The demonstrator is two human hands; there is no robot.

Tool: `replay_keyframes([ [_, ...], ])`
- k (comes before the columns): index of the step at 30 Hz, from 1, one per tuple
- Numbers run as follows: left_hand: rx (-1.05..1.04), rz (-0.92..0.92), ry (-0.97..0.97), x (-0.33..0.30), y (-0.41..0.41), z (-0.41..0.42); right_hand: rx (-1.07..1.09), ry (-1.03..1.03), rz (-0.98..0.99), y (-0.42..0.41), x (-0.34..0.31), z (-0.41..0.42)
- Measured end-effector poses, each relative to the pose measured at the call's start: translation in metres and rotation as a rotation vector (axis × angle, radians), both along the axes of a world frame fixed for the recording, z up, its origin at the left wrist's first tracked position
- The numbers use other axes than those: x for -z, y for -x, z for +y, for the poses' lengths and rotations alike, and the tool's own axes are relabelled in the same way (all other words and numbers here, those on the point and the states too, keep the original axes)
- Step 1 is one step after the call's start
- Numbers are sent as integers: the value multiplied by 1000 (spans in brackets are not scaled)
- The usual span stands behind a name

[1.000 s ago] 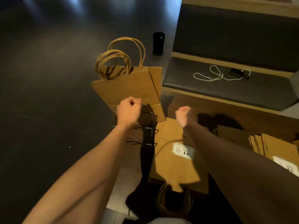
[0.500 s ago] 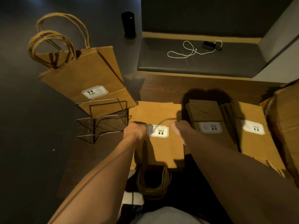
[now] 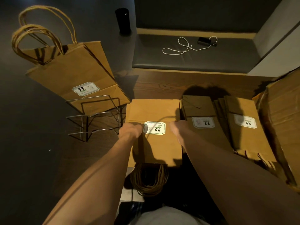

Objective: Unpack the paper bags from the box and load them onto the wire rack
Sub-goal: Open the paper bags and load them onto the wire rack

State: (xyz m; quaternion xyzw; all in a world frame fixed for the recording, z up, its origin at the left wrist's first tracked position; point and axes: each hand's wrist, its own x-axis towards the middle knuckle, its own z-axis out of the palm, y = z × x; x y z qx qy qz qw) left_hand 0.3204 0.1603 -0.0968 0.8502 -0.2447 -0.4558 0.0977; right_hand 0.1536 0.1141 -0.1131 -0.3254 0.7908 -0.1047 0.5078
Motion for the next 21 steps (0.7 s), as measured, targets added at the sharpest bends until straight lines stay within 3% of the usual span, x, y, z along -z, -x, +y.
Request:
replay_keyframes([
  [7,75,-57,31,-9,8,-11,-152,-17,33,-1,-23,-1],
  [13,-33,-111,63,-22,-6,-20,-139,83,-104,10,-34,-15],
  [17,-112,7,164,-23,-15,-28,-48,-21,-135,18,-56,-26],
  [21,-121,42,172,-25,-10,-26,-96,105,-160,25,-67,-38],
])
